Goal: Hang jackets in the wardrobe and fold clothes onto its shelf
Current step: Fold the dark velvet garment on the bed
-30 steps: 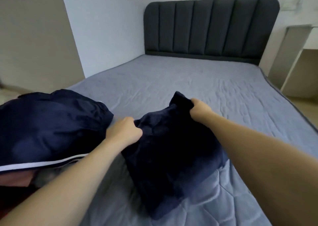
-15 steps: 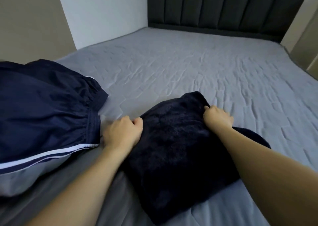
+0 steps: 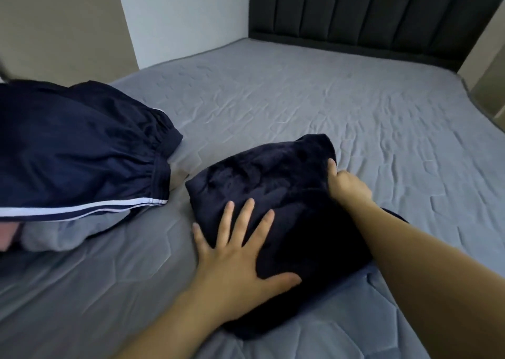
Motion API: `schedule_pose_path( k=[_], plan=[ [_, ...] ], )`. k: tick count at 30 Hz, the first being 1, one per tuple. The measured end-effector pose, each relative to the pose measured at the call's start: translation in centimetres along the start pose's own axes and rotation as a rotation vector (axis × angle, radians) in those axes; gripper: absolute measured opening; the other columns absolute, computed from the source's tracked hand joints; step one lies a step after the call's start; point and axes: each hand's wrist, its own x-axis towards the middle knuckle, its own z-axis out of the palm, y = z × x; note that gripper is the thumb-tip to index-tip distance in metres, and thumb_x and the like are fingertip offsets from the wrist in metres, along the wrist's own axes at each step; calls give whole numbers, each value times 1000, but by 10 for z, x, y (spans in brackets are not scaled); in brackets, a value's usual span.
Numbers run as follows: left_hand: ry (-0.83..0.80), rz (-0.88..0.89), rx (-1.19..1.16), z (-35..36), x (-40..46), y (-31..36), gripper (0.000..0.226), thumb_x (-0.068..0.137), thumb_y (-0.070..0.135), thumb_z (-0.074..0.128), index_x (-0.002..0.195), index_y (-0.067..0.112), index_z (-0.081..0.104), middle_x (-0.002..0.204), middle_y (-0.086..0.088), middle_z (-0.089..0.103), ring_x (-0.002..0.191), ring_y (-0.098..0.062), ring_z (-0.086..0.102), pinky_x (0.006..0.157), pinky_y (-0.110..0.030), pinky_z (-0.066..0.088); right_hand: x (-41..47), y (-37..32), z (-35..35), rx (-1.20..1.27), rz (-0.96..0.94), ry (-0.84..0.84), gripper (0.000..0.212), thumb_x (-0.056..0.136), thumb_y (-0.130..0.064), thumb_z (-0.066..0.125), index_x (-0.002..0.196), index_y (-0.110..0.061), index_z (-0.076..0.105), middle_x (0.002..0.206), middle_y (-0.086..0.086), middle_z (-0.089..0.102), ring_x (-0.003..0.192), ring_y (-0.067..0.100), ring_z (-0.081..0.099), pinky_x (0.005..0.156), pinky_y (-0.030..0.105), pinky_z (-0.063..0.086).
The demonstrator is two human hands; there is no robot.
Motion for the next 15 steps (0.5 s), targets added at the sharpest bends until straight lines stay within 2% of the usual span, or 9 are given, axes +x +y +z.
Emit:
schedule_pose_path(
  k=[2,4,5,7,10,12,14,15],
  plan=[
    [-23,-102,-174,-3,1,-4,114,44,107,21,137,61,-26,141,21,-50,130,-4,-46,110,-62,-14,-3,3,-3,121,53,-55,96,80,-83,4,110,-11,60,112,13,60,96,29,54,80,39,37],
    [87,-172,-325,-7,7,2,125,41,105,29,145,52,-16,147,19,-43,138,-6,-34,116,-51,-5,-9,8,-7,229,57,-112,107,66,-95,10,114,-14,61,113,11,61,102,31,56,87,41,40],
    [191,-205,-390,-8,10,7,126,46,102,33,151,43,-4,153,13,-33,143,-12,-23,118,-47,1,-13,12,-8,289,51,-129,108,61,-98,16,114,-15,62,111,9,62,102,31,57,90,42,42],
    [430,-274,-493,-7,17,17,112,61,87,47,151,26,23,161,0,-7,146,-23,-2,118,-46,12,-18,18,-8,372,32,-129,100,55,-100,27,104,-20,62,102,5,63,97,28,59,92,43,46],
    [636,-465,-611,-9,32,21,86,74,62,65,142,19,36,155,-13,19,140,-31,20,114,-44,19,-17,23,-7,370,13,-104,90,54,-98,33,92,-22,60,94,4,64,92,27,60,87,40,48],
    [602,-640,-805,-12,44,13,86,75,57,70,140,14,33,146,-16,35,132,-33,35,109,-41,30,-12,24,-5,366,28,-101,88,51,-98,36,85,-20,60,89,4,63,88,28,59,85,38,47],
    [480,-789,-1021,-13,55,4,83,75,55,73,132,9,33,133,-16,49,117,-34,53,96,-40,46,-7,23,-3,410,58,-115,87,48,-97,43,79,-18,58,81,2,60,81,25,58,80,35,46],
    [417,-836,-1086,-15,59,-1,78,74,53,75,125,9,36,127,-15,54,109,-34,57,92,-41,50,-5,23,-2,478,77,-144,85,47,-94,50,82,-18,59,81,1,60,78,23,58,77,33,45]
  ],
)
